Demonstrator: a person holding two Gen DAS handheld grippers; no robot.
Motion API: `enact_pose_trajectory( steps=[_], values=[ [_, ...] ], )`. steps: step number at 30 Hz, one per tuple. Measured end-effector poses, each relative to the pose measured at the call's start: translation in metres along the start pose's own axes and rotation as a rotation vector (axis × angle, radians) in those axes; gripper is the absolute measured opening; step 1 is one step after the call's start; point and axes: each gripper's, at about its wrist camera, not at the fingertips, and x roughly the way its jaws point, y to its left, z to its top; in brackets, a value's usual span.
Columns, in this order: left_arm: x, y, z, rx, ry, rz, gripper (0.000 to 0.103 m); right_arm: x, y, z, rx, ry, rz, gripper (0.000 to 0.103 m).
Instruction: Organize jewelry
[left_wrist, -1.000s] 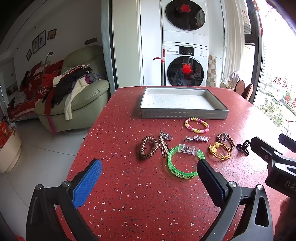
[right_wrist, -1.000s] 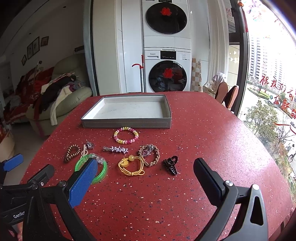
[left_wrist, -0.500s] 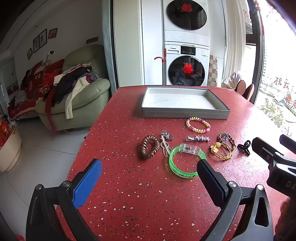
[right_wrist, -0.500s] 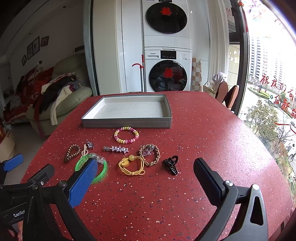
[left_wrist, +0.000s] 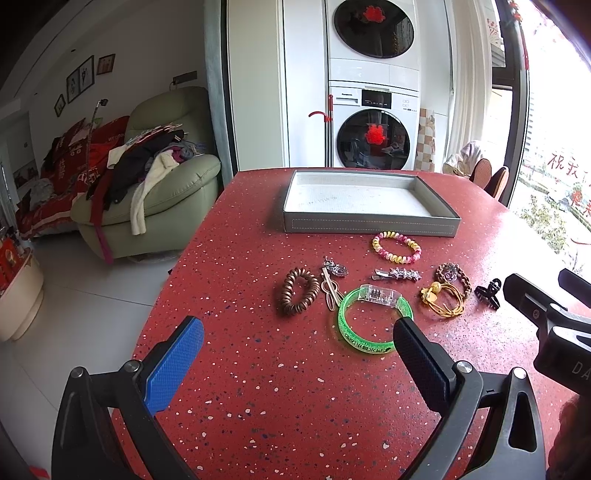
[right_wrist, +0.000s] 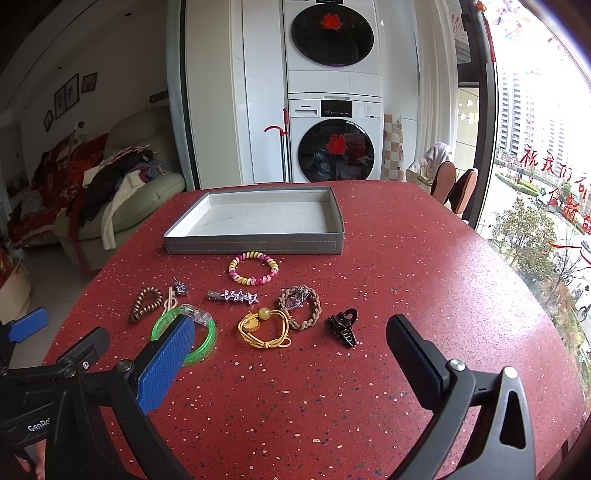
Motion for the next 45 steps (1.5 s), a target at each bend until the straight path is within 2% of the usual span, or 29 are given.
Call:
enact_pose_trajectory(
  steps=[45],
  values=[
    [0.0010,0.0034,0.0020,-0.012,0.025,0.004,0.103,0.0040,-0.0021,-0.0037,0.015,0.016,0.006,0.103]
  ],
)
